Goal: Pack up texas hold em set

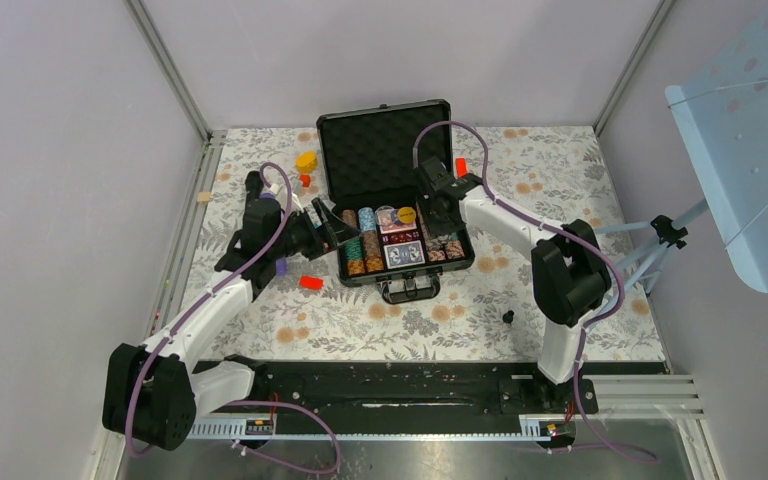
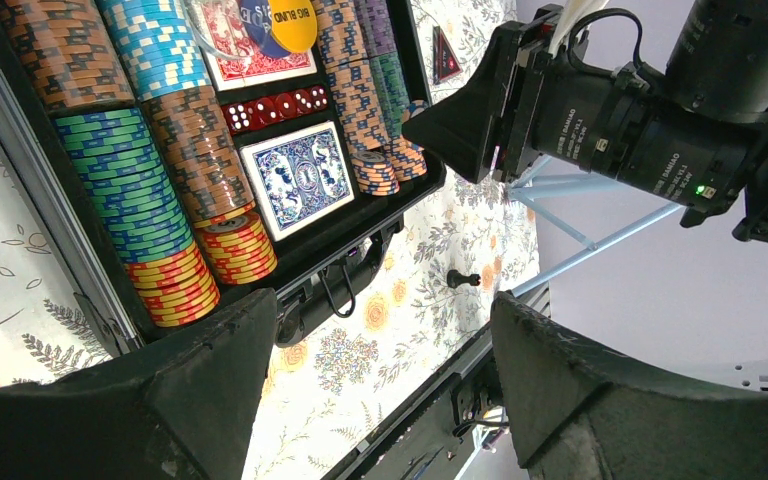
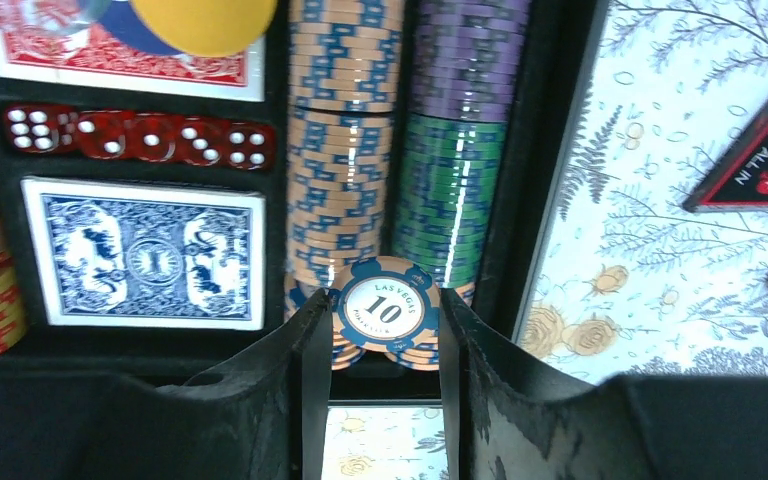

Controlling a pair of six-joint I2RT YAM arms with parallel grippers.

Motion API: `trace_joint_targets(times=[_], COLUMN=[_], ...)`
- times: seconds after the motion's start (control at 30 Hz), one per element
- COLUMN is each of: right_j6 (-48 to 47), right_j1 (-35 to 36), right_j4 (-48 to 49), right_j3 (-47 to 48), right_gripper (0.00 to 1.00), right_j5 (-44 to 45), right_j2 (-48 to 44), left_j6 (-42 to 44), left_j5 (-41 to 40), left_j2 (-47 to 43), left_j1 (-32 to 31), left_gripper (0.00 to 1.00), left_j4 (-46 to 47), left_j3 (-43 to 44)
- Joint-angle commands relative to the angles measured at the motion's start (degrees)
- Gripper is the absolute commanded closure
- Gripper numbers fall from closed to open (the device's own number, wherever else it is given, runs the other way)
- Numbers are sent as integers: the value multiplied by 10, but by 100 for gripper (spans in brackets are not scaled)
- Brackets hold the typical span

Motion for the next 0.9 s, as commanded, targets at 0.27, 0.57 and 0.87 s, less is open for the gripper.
trace_joint_targets(times=[0.27,0.57,0.87], right_j6=[-5,6,23], right_j1=[-18,-23,0], right_j4=[-23,-1,36], right_j3=[4,-7,-4], right_gripper=[76,69,46], right_j5=[56,29,-81], right_j2=[19,-8,-40], left_j6=[-1,2,2], left_j5=[15,13,10], left_j2=[-5,-7,-7], left_j1=[-2,-2,-2], left_gripper=[23,23,23], left_j4=[31,31,31], left_j3=[-2,-10,-10])
